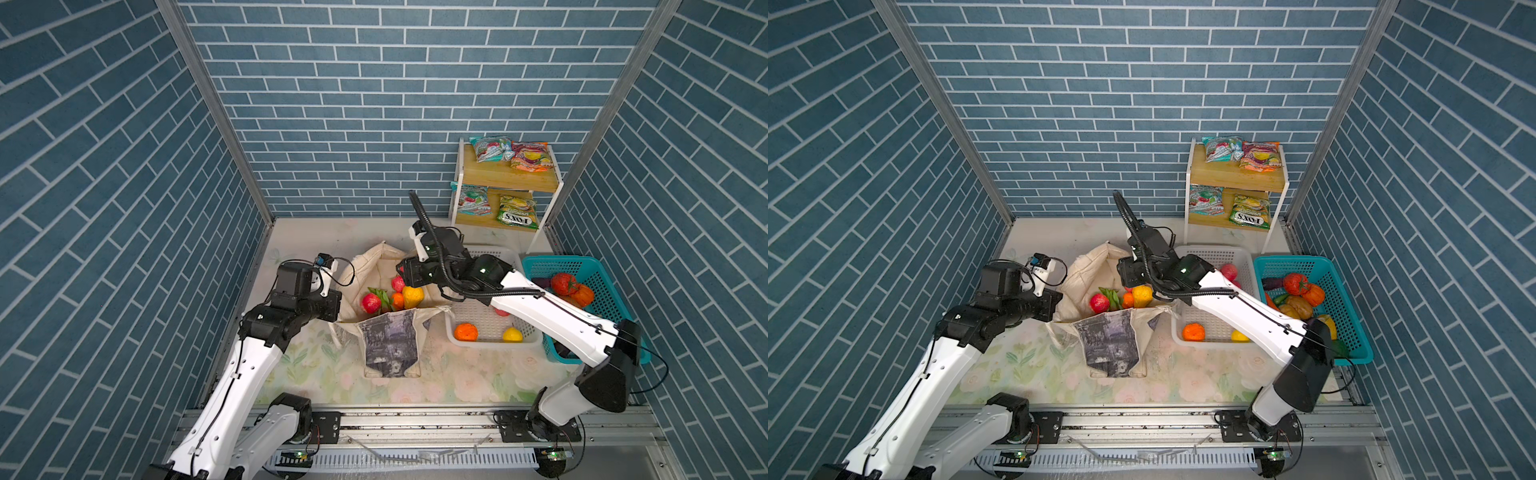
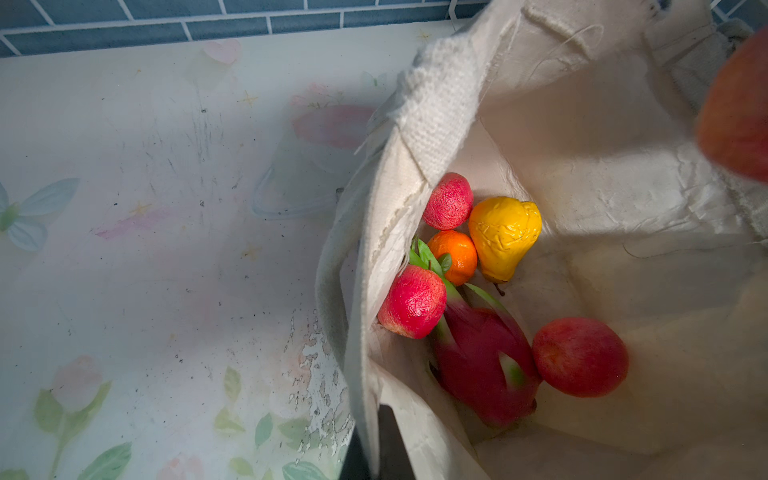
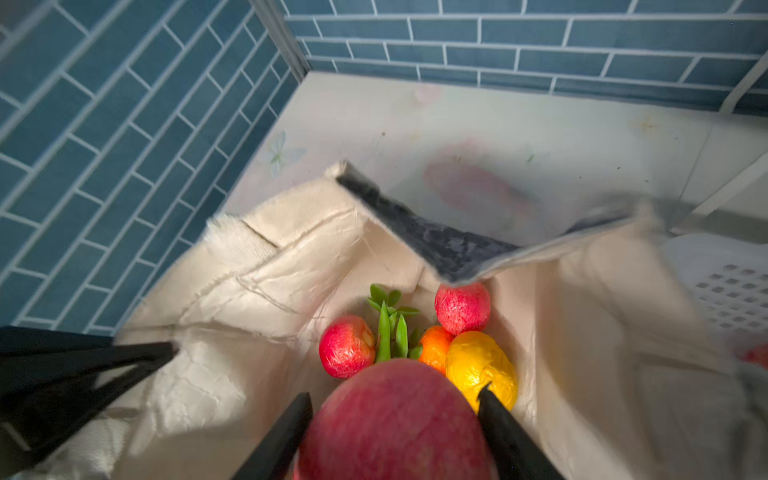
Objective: Place the food into the grocery bag and tie it
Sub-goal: 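Lift the red apple with the right gripper toward the bag, then lower the red apple into the tote and open the right gripper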
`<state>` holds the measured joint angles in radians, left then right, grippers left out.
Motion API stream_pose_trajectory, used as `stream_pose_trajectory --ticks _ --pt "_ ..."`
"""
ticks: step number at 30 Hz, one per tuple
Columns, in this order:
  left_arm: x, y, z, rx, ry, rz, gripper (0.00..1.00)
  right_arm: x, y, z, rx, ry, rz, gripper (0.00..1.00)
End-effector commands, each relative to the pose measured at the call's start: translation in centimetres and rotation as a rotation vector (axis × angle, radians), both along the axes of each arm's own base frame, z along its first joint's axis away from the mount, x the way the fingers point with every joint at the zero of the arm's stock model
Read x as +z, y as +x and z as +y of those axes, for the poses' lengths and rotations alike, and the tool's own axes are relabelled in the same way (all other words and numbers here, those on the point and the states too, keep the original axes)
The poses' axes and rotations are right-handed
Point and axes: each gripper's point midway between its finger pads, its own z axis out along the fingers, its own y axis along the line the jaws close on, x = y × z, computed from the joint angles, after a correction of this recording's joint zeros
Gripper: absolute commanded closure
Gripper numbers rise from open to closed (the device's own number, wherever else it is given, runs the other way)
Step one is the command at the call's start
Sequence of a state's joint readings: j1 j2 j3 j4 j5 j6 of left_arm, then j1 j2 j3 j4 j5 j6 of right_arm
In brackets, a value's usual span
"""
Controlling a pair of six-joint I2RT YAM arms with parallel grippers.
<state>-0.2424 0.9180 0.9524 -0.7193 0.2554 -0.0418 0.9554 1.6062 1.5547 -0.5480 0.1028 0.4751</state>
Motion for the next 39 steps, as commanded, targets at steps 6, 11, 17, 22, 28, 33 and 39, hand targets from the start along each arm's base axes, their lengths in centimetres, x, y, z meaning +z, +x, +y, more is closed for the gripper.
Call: stream_pose_trajectory --ticks 6,11,17,22,28,33,39 --pt "0.2 0.2 0.2 0.009 -0.003 -0.022 1.0 -3.0 -2.1 2.7 0.147 -0.083 0.055 0.57" --pt "0.2 0.2 0.1 0.007 -0.004 -0.02 1.0 -4.7 -2.3 3.3 0.164 -0.108 0.089 0.57" --pt "0.2 0.2 0.1 0.007 -0.004 -0.021 1.0 -6.5 -2.2 3.4 0.169 -0.152 0.118 0.56" --pt "0.1 0.2 0.1 0.008 -0.004 -0.021 1.0 -7.8 -2.2 3.5 0.171 -0.18 0.136 0.54" --pt "0.1 0.3 0.1 0.007 -0.004 -0.02 1.0 -9.5 -2.1 3.4 0.174 -0.225 0.157 0.51" --pt "0.1 0.3 0.1 0.007 -0.004 -0.019 1.0 -11.2 -2.1 3.3 0.181 -0.279 0.178 0.47" --pt "0.1 0.3 0.1 0.008 -0.004 -0.02 1.0 -12.2 -1.9 3.1 0.195 -0.331 0.18 0.4"
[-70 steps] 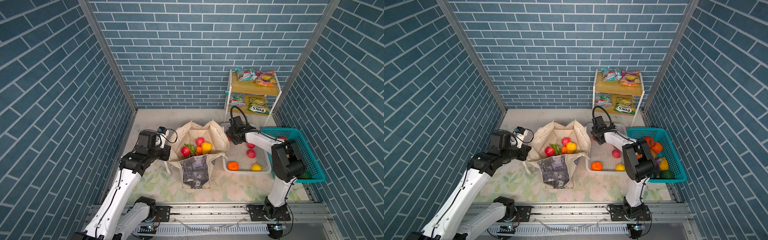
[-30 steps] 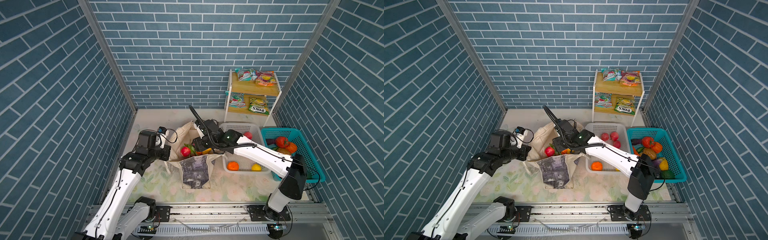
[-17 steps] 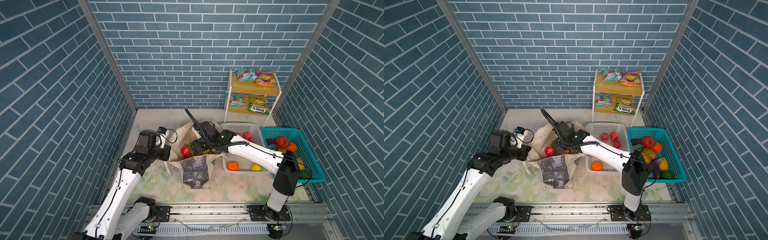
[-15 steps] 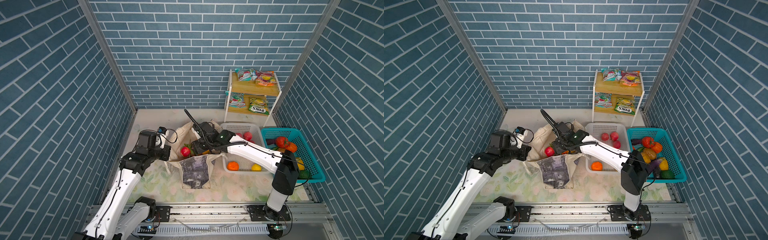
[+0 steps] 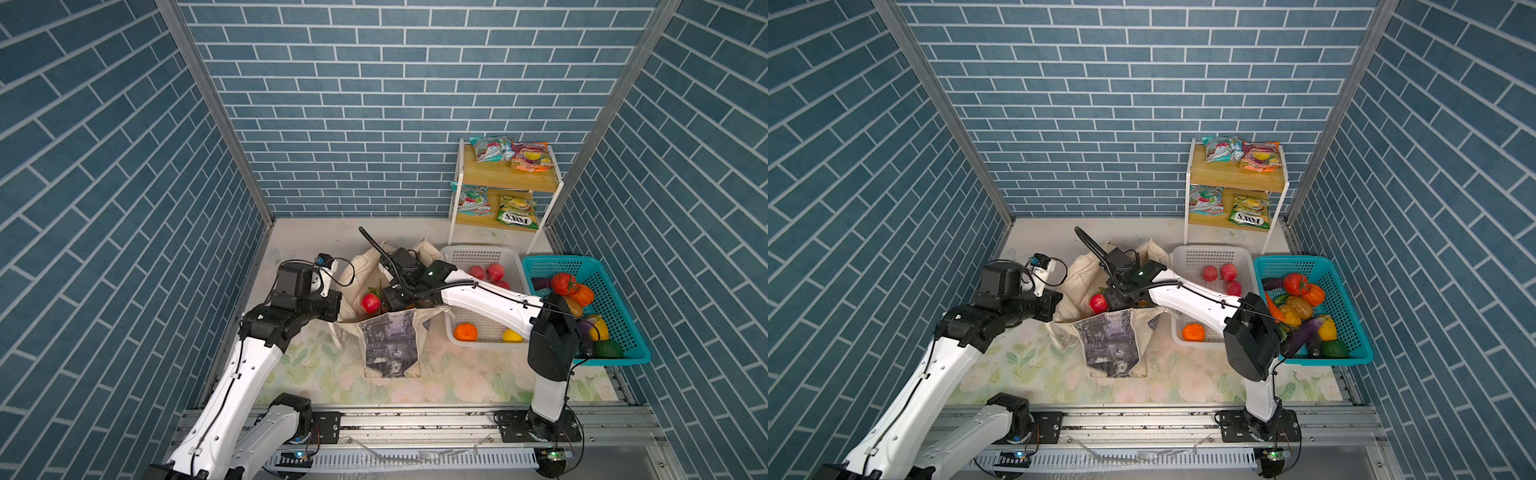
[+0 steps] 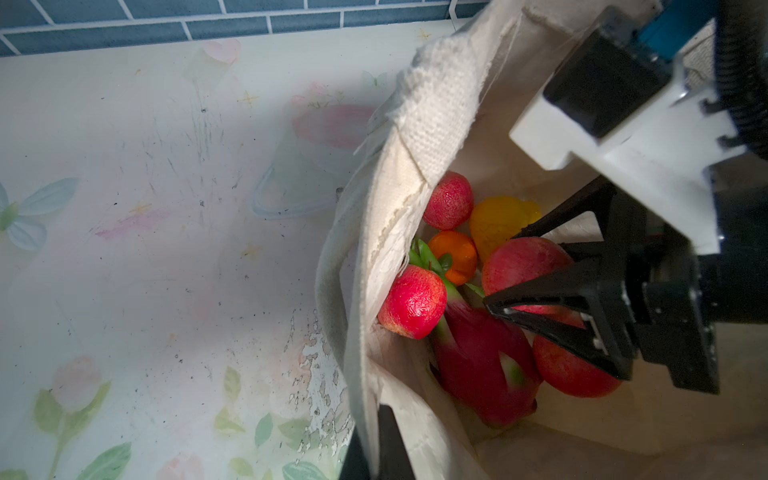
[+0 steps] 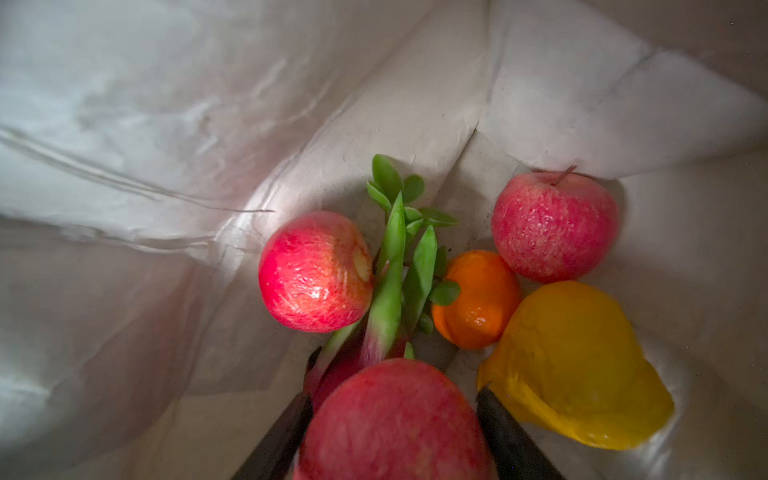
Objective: Place the food into the grocery bag and tie it
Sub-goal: 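Lower the red apple into the tote and open the right gripper, then move the right gripper over the teal basket of vegetables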
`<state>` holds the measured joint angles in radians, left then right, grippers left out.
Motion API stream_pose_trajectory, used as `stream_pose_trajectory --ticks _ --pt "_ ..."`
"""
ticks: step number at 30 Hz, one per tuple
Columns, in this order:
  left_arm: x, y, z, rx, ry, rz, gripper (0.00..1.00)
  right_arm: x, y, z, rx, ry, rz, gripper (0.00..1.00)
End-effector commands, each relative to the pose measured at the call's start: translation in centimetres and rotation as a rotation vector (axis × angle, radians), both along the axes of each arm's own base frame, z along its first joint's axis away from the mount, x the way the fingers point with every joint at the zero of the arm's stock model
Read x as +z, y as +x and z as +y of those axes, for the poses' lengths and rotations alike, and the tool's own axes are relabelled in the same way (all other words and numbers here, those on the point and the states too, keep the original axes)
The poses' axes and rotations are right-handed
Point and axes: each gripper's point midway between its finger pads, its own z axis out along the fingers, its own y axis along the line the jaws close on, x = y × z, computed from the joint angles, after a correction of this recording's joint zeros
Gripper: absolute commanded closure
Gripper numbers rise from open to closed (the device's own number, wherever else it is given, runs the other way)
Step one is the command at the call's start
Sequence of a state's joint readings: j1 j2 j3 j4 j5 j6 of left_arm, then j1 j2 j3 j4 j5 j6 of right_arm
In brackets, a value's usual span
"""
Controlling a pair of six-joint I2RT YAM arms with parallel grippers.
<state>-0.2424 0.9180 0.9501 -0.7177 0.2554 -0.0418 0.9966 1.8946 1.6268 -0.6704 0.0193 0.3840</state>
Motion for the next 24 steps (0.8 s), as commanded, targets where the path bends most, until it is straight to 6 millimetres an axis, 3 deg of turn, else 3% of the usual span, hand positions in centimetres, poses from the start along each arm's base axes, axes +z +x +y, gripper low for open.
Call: stream_pose_trajectory --ticks 1,3,4,5,6,11,14,18,20,24 --pt "0.2 0.3 0.1 0.007 -0.005 -0.022 1.0 0.0 0.0 -0.3 0.039 -0.049 -0.018 0.38" --pt "0.2 0.2 0.1 0.007 -0.004 -0.021 1.0 0.2 0.1 -0.4 0.041 -0.054 -0.029 0.35" --pt "0.2 0.3 0.1 0.007 -0.004 -0.02 1.0 0.4 0.2 -0.4 0.043 -0.054 -0.037 0.25" --pt "0.3 0.3 0.1 0.007 -0.005 -0.023 1.0 0.6 0.3 -0.5 0.043 -0.056 -0.045 0.09" --pt "0.2 0.3 0.1 0.008 -0.003 -0.02 1.0 0.8 0.3 -0.6 0.044 -0.057 -0.051 0.01" --pt "0.2 0.3 0.1 0.009 -0.003 -0.019 1.0 3.1 0.9 -1.1 0.048 -0.05 -0.12 0.01" --pt "0.1 0.3 0.1 0.008 -0.003 -0.018 1.0 6.2 1.4 -1.8 0.04 -0.033 -0.203 0.01" --pt "0.2 0.3 0.1 0.009 -0.003 -0.02 1.0 12.3 2.2 -4.0 0.001 0.013 -0.373 0.01" --pt "0.2 0.3 0.2 0.009 -0.002 -0.022 1.0 15.7 2.6 -5.8 -0.043 0.034 -0.48 0.01" --pt "0.3 0.3 0.2 0.009 -0.003 -0.024 1.0 20.6 3.3 -10.5 -0.154 0.043 -0.642 0.01"
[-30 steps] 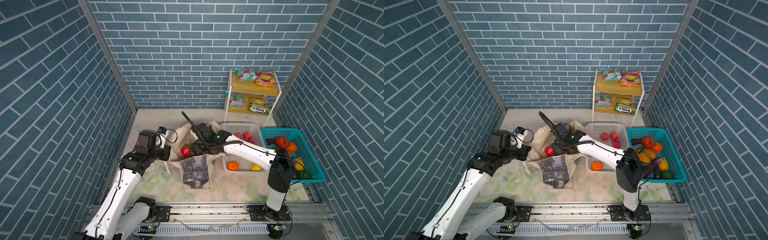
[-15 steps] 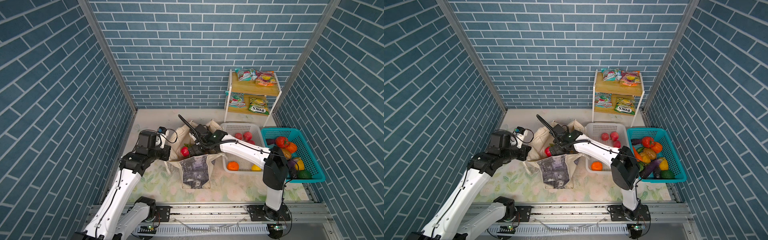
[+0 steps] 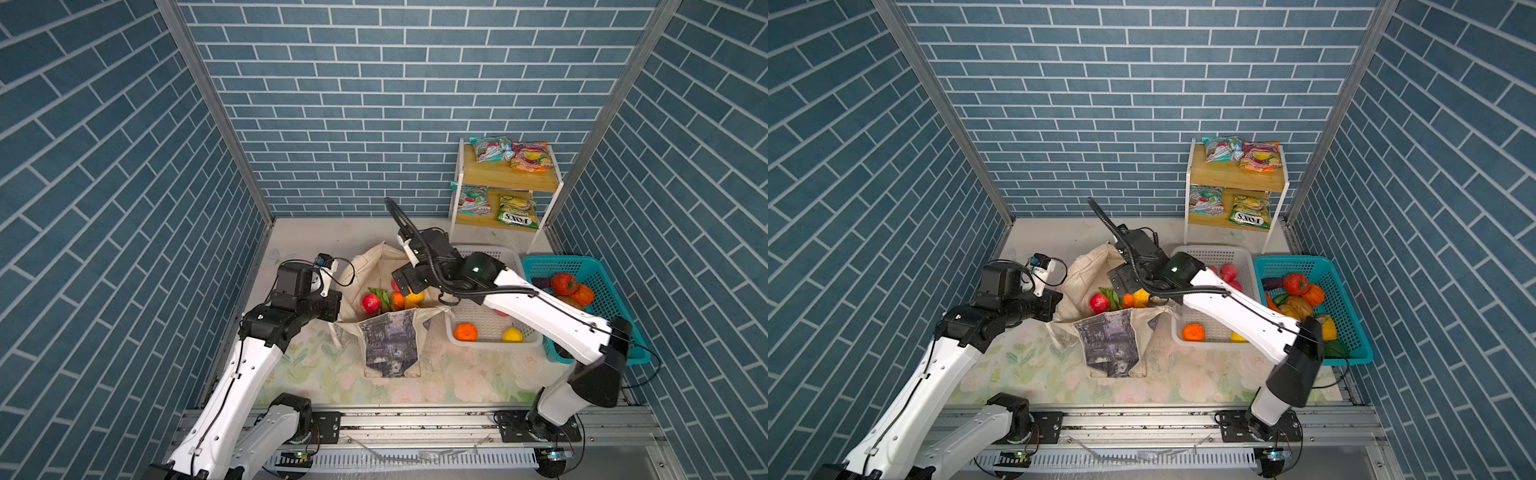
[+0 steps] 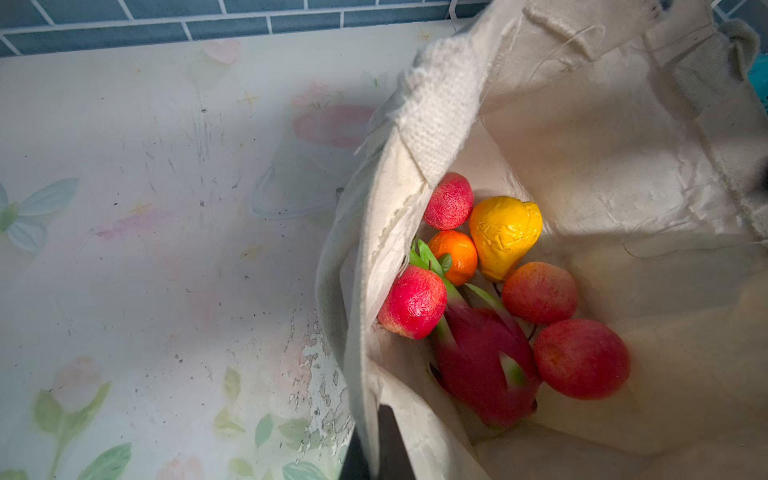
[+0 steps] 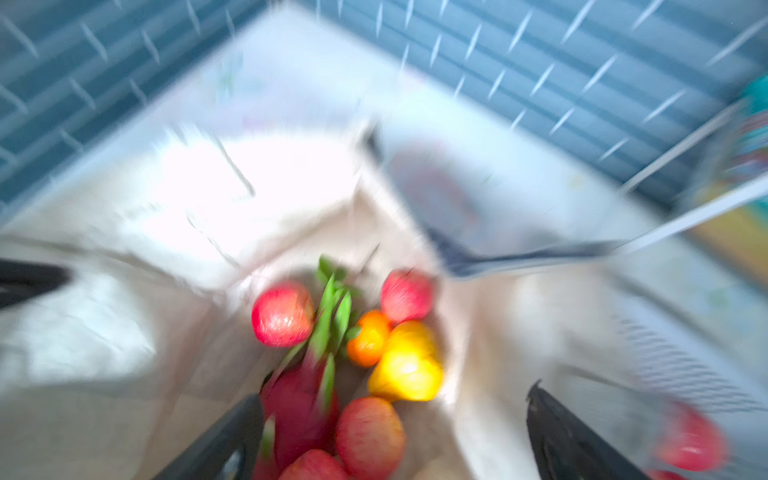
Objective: Place the food into the grocery bag and tie it
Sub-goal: 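Move the right gripper over the teal basket of vegetables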
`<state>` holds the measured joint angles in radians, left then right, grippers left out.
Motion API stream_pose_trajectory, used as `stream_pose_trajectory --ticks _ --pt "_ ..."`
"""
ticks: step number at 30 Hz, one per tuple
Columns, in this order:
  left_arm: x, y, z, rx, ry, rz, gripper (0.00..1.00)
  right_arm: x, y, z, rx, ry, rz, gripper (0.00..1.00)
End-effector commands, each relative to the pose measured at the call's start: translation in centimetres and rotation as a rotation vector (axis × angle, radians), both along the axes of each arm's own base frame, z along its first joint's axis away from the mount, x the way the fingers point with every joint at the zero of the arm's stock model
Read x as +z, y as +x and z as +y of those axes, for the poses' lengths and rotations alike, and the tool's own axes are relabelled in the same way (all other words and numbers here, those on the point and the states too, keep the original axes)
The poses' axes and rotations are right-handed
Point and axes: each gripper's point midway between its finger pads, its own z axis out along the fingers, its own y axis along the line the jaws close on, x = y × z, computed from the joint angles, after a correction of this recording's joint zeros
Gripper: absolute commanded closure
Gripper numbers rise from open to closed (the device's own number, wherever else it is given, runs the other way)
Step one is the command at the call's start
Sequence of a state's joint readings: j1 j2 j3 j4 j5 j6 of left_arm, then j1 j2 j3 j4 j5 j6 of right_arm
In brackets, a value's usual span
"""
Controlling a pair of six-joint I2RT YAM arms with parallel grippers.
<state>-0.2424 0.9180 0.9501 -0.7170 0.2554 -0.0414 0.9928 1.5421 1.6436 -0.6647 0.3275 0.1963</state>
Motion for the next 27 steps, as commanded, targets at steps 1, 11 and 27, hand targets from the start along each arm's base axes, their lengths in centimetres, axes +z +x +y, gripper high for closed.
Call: stream_pose_trajectory --ticks 1,11,27 --pt "0.3 0.3 0.2 0.01 -0.003 -0.023 1.0 4.3 1.5 -5.5 -0.148 -0.027 -0.179 0.01" --pt "0.3 0.2 0.0 0.004 -0.008 -0.023 1.0 2.9 3.3 -25.3 -0.749 0.038 -0.095 0.02" --pt "0.0 0.3 0.0 0.006 -0.006 -0.013 1.0 -11.9 4.3 -44.4 -1.487 0.218 0.386 0.07"
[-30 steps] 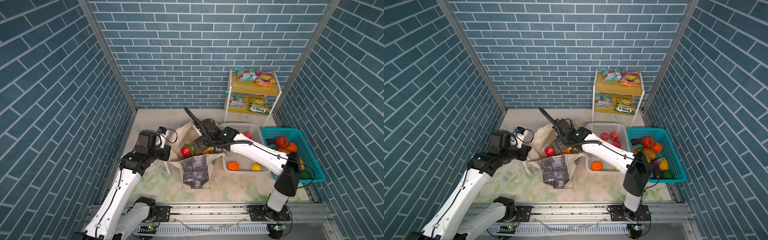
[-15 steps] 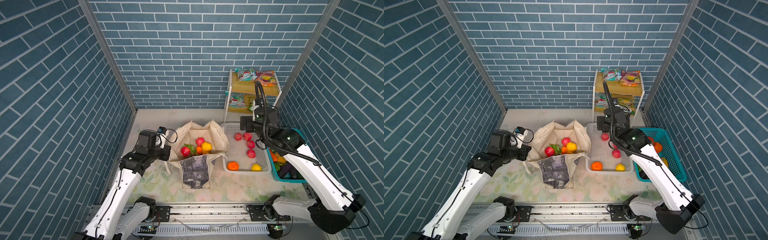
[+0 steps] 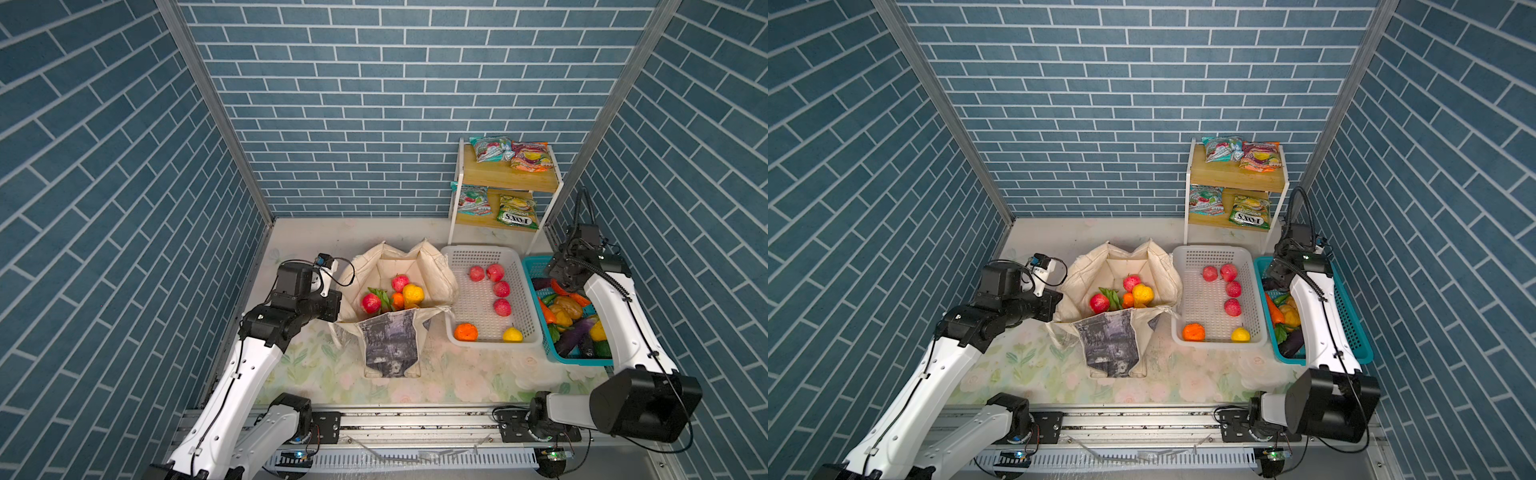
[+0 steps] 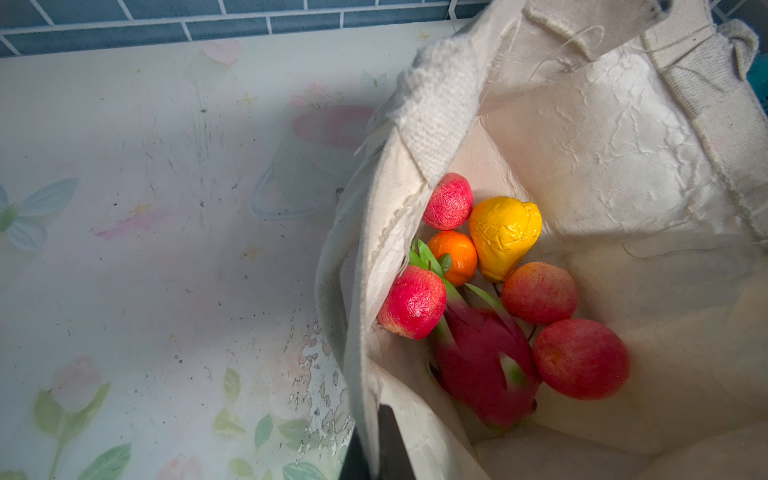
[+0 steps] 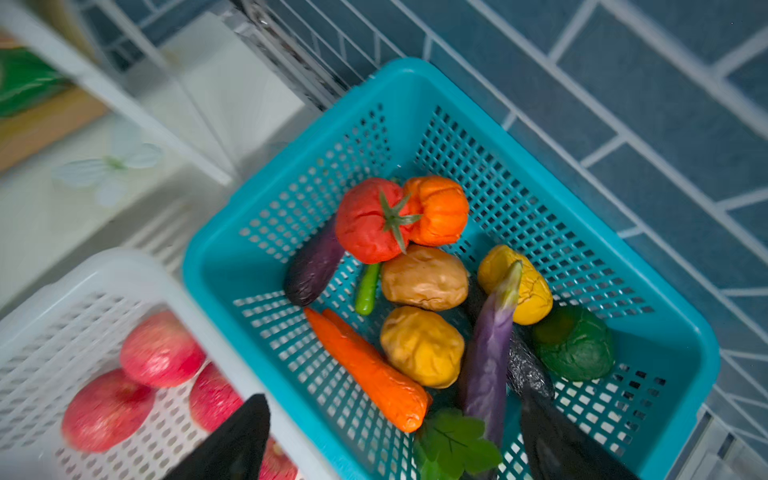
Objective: Place the food into the grocery bag and tie it
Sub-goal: 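Move the right gripper over the teal basket of vegetables, then lower the right gripper and grasp the red tomato in the teal basket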
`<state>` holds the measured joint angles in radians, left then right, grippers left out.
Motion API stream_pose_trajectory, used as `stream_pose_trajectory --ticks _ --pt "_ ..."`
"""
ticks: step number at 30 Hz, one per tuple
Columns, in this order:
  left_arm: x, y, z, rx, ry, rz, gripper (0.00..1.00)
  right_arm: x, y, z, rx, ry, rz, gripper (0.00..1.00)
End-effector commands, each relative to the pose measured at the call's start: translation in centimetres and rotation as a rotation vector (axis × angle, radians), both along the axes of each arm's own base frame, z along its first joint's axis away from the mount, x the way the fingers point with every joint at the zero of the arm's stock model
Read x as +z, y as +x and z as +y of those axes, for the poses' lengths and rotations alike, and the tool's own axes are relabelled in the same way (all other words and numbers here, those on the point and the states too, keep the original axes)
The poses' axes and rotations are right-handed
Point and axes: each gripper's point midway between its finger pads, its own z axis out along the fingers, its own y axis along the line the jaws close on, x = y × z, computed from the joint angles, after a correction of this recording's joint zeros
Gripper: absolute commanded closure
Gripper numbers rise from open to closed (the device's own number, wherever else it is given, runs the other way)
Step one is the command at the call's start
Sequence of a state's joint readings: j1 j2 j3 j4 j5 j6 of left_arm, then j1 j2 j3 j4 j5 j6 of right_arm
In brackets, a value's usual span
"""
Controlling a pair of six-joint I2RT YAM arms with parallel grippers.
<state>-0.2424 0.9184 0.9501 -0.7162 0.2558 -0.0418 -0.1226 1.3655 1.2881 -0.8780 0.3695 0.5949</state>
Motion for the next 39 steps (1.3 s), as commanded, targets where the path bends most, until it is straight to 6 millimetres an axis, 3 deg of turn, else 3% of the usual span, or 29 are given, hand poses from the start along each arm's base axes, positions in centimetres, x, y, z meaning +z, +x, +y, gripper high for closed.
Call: stream_pose_trajectory --ticks 1,9,19,39 --pt "0.0 0.3 0.0 0.006 -0.006 -0.014 1.0 -1.4 1.2 -1.2 -0.11 0.096 -0.036 0.07" --pt "0.1 0.3 0.2 0.011 -0.002 -0.016 1.0 -2.7 5.4 -4.2 -0.155 0.004 0.013 0.08" --pt "-0.5 0.6 0.5 0.023 0.019 -0.002 1.0 -4.7 9.0 -5.3 -0.116 -0.022 0.067 0.02" --pt "-0.9 0.7 0.6 0.028 0.03 0.014 1.0 -11.1 11.7 -5.1 -0.103 0.088 0.133 0.02"
